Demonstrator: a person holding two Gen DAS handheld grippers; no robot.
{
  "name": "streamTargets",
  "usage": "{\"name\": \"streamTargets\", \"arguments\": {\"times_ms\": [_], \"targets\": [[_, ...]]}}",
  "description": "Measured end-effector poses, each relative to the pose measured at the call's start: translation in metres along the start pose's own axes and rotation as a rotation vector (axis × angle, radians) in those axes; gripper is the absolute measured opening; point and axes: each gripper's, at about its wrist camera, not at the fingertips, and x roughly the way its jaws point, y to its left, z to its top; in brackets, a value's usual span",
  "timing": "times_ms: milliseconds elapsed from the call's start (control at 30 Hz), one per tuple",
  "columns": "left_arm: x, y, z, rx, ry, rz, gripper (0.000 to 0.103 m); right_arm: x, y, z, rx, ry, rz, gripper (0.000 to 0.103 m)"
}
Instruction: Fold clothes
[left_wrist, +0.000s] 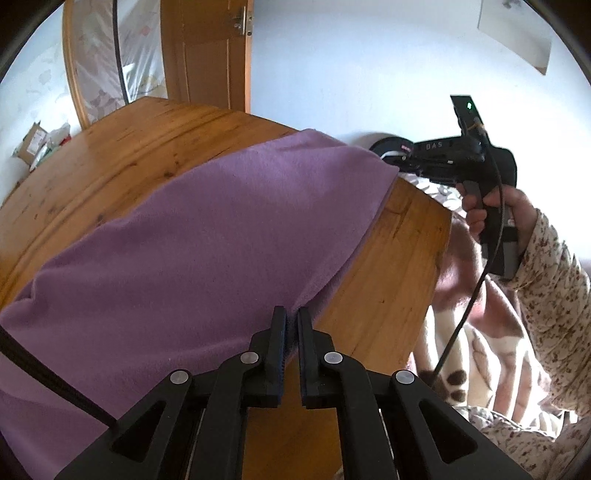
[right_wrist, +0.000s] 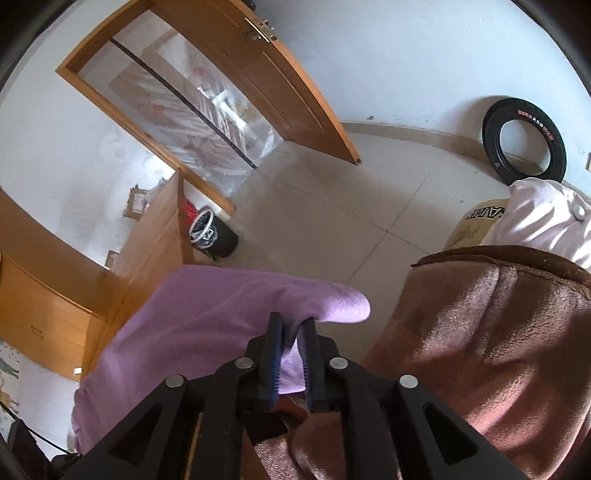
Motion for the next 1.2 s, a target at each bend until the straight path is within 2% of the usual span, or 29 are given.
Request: {"name": "streamTargets", "arguments": {"times_ms": [67, 100, 267, 400, 533, 700, 800, 900, 1033, 1200], "targets": [[-0.004, 0.003, -0.002, -0.014, 0.000, -0.026, 0.017, -0.003, 0.004, 0.000, -0.010, -0.009, -0.039, 0.012], [-0.008, 0.005, -0.004, -0.020, -0.004, -0.035, 0.019, -0.004, 0.006, 0.000, -0.018, -0.011, -0.054, 0.012], [-0.033, 0.025, -0.017, -0.069, -0.042, -0.020, 0.019, -0.018, 0.023, -0.003, -0.091, -0.063, -0.203, 0.012], [-0.061, 0.060, -0.032, -0.142, -0.081, 0.036, 0.019, -0.038, 0.054, -0.005, -0.178, -0.158, -0.222, 0.015], [-0.085, 0.104, -0.048, -0.217, -0.103, 0.143, 0.019, -0.039, 0.111, -0.011, -0.338, -0.165, -0.102, 0.015], [-0.113, 0.171, -0.071, -0.388, -0.143, 0.246, 0.019, -0.008, 0.201, -0.030, -0.567, -0.045, 0.122, 0.015], [-0.122, 0.204, -0.085, -0.491, -0.162, 0.271, 0.019, 0.018, 0.248, -0.046, -0.661, 0.038, 0.205, 0.015], [-0.128, 0.229, -0.096, -0.553, -0.174, 0.280, 0.019, 0.044, 0.295, -0.063, -0.748, 0.130, 0.293, 0.015], [-0.129, 0.249, -0.100, -0.569, -0.174, 0.290, 0.019, 0.071, 0.337, -0.088, -0.814, 0.252, 0.380, 0.015], [-0.125, 0.271, -0.102, -0.582, -0.172, 0.279, 0.019, 0.092, 0.376, -0.111, -0.891, 0.347, 0.434, 0.015]]}}
